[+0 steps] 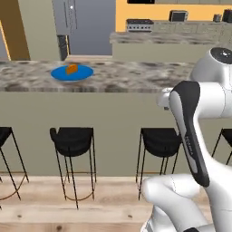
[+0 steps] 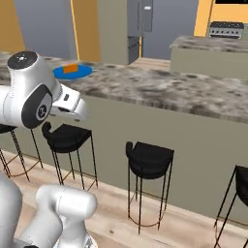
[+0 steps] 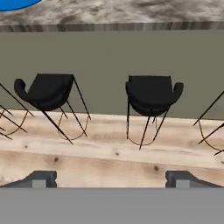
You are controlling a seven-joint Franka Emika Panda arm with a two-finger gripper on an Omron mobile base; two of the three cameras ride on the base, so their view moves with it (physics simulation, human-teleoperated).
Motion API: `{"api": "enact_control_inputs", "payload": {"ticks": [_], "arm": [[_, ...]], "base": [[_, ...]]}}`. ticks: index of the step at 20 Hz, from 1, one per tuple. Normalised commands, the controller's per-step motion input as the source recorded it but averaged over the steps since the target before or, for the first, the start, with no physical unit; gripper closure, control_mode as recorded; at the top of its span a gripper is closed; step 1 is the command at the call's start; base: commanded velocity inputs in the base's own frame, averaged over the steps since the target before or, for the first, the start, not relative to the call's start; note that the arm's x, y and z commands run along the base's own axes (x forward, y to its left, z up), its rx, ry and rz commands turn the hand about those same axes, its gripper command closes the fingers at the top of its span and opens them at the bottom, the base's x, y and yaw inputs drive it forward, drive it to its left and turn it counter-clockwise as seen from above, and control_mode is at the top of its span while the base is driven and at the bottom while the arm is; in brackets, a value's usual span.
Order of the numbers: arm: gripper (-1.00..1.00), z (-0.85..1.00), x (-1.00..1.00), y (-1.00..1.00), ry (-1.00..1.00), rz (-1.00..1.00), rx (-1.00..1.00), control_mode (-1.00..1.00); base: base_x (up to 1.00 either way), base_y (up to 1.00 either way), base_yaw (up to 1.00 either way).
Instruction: Take the cheese, chicken drumstick, and tomato from the fridge and place them on the plate on the dining counter to create an appetizer plate.
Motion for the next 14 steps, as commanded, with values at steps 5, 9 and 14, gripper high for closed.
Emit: {"api": "enact_control_inputs", "payload": {"ticks": [5, 9, 14], "arm": [[-1.00, 0.00, 0.00, 0.00, 0.00, 0.00, 0.00, 1.00], [-1.00, 0.00, 0.00, 0.00, 0.00, 0.00, 0.00, 1.00], [-1.00, 0.00, 0.00, 0.00, 0.00, 0.00, 0.00, 1.00]], "base": [[-0.80, -1.00, -0.17], [-0.94, -1.00, -0.19], [-0.65, -1.00, -0.10]]}}
